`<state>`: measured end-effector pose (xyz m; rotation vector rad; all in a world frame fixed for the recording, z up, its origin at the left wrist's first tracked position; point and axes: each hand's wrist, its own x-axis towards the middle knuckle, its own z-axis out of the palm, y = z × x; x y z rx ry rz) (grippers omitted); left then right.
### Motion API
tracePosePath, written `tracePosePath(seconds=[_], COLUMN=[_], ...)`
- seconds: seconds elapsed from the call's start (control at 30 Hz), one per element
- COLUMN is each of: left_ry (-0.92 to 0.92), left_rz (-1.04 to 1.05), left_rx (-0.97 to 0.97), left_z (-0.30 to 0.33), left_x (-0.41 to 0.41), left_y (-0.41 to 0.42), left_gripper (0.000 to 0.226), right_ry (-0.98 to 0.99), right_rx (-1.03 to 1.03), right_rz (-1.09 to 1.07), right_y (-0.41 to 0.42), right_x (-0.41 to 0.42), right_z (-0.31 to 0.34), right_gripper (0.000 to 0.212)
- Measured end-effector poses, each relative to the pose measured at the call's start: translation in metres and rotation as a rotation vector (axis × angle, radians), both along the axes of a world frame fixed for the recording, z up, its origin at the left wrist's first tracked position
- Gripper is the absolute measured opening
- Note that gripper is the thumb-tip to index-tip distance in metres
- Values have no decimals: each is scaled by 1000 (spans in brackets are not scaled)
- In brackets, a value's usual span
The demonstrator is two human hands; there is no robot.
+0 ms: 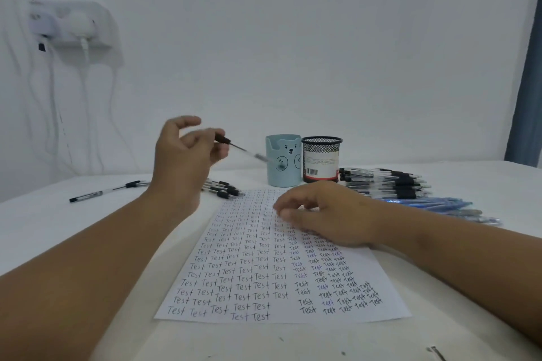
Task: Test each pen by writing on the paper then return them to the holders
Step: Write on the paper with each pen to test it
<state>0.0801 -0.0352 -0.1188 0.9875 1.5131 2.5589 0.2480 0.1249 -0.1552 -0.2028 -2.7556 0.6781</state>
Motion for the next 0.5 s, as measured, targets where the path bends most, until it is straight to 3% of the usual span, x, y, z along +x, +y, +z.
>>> tracePosePath(seconds=[0.07, 0.13, 0.27, 0.37, 0.5], left_ry=[-232, -287, -19, 222, 329], left_rz=[-242, -385, -361, -282, -262], left_rx=[20, -74, -440, -645, -672], left_z=[-3, -10, -24, -28, -29], left_x=[5, 6, 13, 20, 29], left_y=[2, 3, 6, 6, 7], left_gripper=[23, 28, 31, 29, 25], right_ry=[11, 78, 400, 412, 364], right_rx=[-164, -339, -609, -780, -975], right_rz=[-20, -29, -11, 17, 77], right_y=[0, 1, 7, 5, 8], right_x=[1, 0, -3, 0, 4], right_z=[2, 3, 6, 12, 20], right_gripper=[36, 41, 38, 48, 64])
